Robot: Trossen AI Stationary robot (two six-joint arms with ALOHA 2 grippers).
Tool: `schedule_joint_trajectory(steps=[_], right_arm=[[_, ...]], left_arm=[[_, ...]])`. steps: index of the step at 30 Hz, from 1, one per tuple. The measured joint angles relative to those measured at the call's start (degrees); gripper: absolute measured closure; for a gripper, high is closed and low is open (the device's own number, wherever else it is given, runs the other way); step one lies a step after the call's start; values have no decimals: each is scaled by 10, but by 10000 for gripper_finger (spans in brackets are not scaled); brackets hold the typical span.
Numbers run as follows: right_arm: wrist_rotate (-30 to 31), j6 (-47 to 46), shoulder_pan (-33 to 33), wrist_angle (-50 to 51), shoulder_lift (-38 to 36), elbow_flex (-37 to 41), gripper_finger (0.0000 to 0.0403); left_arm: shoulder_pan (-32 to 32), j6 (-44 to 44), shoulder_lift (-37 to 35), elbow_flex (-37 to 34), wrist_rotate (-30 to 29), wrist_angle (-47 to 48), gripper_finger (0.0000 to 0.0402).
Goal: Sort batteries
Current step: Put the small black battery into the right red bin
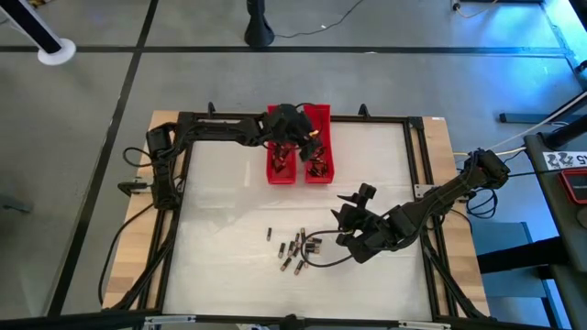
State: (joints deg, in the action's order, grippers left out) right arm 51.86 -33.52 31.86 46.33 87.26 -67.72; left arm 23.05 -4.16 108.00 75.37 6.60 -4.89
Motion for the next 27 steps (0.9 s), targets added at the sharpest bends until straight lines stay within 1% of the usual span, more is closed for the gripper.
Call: schedule_joint_trajectory(steps=[3, 6, 10, 13, 19, 24, 27], right_arm=[[0, 0, 0, 0, 0, 0, 189], [0, 0, 0, 0, 0, 0, 189], [0, 0, 0, 0, 0, 0, 189], [-1, 0, 0, 0, 0, 0, 189], [-28, 0, 0, -5, 0, 0, 189], [-36, 1, 0, -14, 0, 0, 189], [-58, 8, 0, -35, 0, 0, 189]], left_arm=[[0, -1, 0, 0, -2, -6, 158], [-1, 1, 0, 0, -2, -6, 141], [-1, 2, -1, 0, -2, -1, 134], [-1, 18, -19, -1, -4, 28, 135], [-11, 74, -101, 0, -5, 157, 137], [-29, 78, -176, 0, -6, 266, 137], [-49, 79, -216, 0, -9, 346, 137]])
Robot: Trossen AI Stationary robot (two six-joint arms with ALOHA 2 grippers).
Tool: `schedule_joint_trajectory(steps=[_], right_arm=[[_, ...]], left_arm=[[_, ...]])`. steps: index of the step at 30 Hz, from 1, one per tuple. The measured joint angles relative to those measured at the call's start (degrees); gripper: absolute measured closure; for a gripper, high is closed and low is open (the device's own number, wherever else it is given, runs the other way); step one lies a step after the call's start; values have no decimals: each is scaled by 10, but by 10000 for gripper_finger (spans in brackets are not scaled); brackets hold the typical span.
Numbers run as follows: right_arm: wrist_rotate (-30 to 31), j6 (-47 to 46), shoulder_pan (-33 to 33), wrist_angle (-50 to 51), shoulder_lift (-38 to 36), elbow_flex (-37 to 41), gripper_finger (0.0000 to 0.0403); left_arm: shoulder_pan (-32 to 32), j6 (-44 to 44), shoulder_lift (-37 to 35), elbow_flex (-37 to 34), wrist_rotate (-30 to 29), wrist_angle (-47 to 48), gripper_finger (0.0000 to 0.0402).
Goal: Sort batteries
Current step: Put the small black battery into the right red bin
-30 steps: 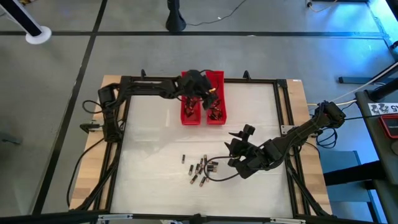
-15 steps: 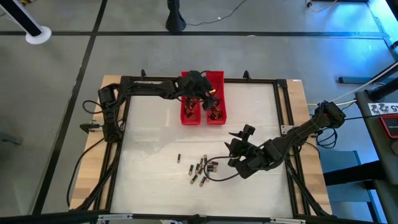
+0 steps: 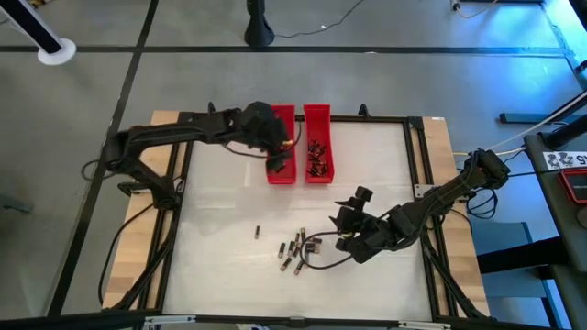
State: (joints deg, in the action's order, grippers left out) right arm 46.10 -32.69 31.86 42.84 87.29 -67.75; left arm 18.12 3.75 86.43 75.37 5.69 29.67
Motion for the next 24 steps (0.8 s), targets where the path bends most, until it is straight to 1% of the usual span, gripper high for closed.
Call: schedule_joint_trajectory(steps=[3, 6, 8, 11, 14, 16, 18, 20, 22, 24], right_arm=[[-25, 0, 0, -22, 3, 2, 189], [-64, 2, 0, -37, 5, 17, 189], [-90, 2, -1, -65, 5, 31, 189], [-108, 3, -10, -95, 5, 45, 189], [-148, 15, -31, -144, 5, 51, 189], [-184, 31, -49, -179, 12, 52, 189], [-214, 50, -65, -205, 22, 52, 189], [-239, 74, -80, -229, 33, 52, 189], [-252, 89, -93, -237, 43, 52, 189], [-253, 94, -103, -238, 50, 52, 189]], left_arm=[[-31, -1, -42, -14, 0, 40, 137], [-67, -22, -88, -57, -2, 38, 137], [-93, -42, -117, -94, -9, 37, 137], [-136, -83, -158, -153, -38, 10, 137], [-180, -130, -191, -222, -66, -34, 137], [-209, -181, -205, -265, -88, -52, 137], [-237, -243, -213, -302, -112, -46, 137], [-264, -318, -217, -335, -120, -34, 137], [-292, -399, -216, -362, -120, -24, 137], [-322, -494, -216, -381, -121, -15, 137]])
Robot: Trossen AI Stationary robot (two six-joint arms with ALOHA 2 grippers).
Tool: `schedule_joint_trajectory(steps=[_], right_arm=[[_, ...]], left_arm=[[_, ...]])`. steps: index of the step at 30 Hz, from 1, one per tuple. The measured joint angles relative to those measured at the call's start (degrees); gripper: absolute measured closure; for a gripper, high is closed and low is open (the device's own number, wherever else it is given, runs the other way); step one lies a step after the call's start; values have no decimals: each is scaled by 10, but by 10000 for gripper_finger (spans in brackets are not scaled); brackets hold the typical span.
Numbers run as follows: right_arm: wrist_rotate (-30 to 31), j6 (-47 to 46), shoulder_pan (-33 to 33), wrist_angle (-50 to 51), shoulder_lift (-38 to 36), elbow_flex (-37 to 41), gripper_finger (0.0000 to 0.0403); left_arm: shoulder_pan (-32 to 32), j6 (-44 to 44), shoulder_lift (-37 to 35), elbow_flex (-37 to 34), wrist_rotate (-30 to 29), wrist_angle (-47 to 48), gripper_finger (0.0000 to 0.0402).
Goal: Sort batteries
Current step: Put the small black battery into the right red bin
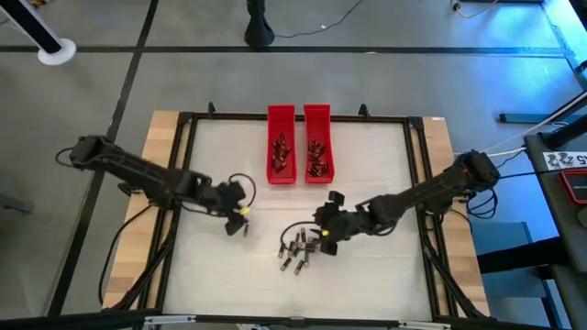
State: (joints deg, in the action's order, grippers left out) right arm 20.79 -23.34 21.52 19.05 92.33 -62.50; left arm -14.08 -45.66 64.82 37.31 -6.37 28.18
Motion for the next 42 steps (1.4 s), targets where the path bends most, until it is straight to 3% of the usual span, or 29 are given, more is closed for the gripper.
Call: schedule_joint_trajectory(steps=[3, 6, 15, 20, 23, 36, 39, 42], right_arm=[[0, 11, -11, 0, 7, 0, 189], [0, 17, -18, -5, 14, 0, 189], [-5, 54, -21, -30, 18, 0, 189], [-10, 58, -25, -29, 18, 0, 189], [-9, 58, -24, -29, 18, 0, 189], [-10, 71, -24, -24, 18, 0, 189], [-10, 71, -24, -24, 18, 0, 189], [-8, 65, -25, -25, 18, 0, 189]], left_arm=[[-40, -133, 5, -16, -2, 18, 137], [-72, -193, 15, -20, -9, 18, 137], [-118, -188, 116, 12, -18, 19, 158], [-117, -218, 177, 35, -17, 100, 179], [-117, -229, 214, 39, -15, 97, 189], [-118, -179, 240, 72, -46, 112, 199], [-104, -111, 234, 91, -78, 68, 199], [-94, 47, 233, 97, -66, -45, 199]])
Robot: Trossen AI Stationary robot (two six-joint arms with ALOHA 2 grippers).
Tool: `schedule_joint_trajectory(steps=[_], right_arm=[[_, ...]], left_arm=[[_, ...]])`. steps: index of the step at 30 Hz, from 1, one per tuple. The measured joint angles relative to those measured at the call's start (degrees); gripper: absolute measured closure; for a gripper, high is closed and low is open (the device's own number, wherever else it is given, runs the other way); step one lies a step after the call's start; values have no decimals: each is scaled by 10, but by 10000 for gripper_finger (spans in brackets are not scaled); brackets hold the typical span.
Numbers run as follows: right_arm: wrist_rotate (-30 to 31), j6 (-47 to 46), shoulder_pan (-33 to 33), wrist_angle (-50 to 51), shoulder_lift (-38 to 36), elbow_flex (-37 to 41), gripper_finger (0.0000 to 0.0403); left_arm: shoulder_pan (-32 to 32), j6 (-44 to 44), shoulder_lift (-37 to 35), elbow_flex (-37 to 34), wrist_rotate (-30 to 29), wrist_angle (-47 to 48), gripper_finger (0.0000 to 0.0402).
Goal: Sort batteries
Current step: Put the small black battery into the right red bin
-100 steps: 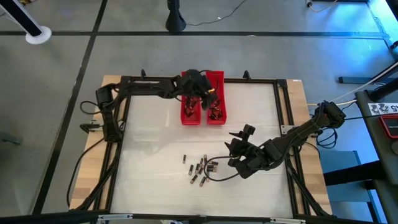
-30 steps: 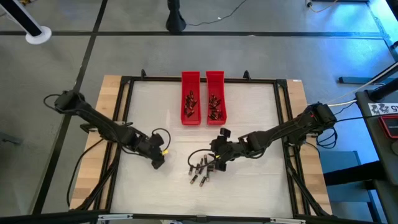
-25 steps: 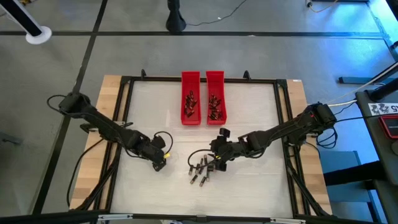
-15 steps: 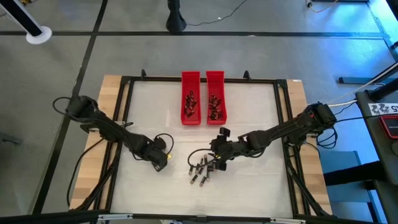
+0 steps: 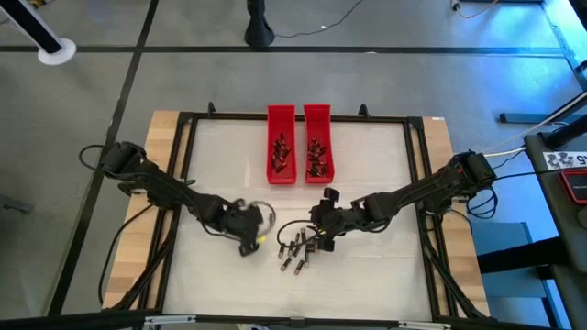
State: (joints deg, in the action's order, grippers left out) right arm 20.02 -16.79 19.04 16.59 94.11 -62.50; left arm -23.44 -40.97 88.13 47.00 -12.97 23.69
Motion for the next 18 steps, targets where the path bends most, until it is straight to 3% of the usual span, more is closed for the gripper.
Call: schedule_joint_trajectory(steps=[3, 6, 10, 13, 18], right_arm=[[18, -45, -9, -3, 3, 0, 189], [-8, -23, -16, -1, 14, 0, 189], [-24, 63, -13, -5, 34, 0, 189], [-1, 56, -28, -5, 48, 0, 189], [-30, 37, -59, 0, 69, 0, 189]], left_arm=[[2, 128, 0, 0, 4, -63, 199], [13, 176, 0, 0, -6, -64, 199], [29, 187, 0, 0, -8, -51, 199], [37, 175, 0, 0, -8, -39, 199], [34, 167, -1, 0, -8, -33, 199]])
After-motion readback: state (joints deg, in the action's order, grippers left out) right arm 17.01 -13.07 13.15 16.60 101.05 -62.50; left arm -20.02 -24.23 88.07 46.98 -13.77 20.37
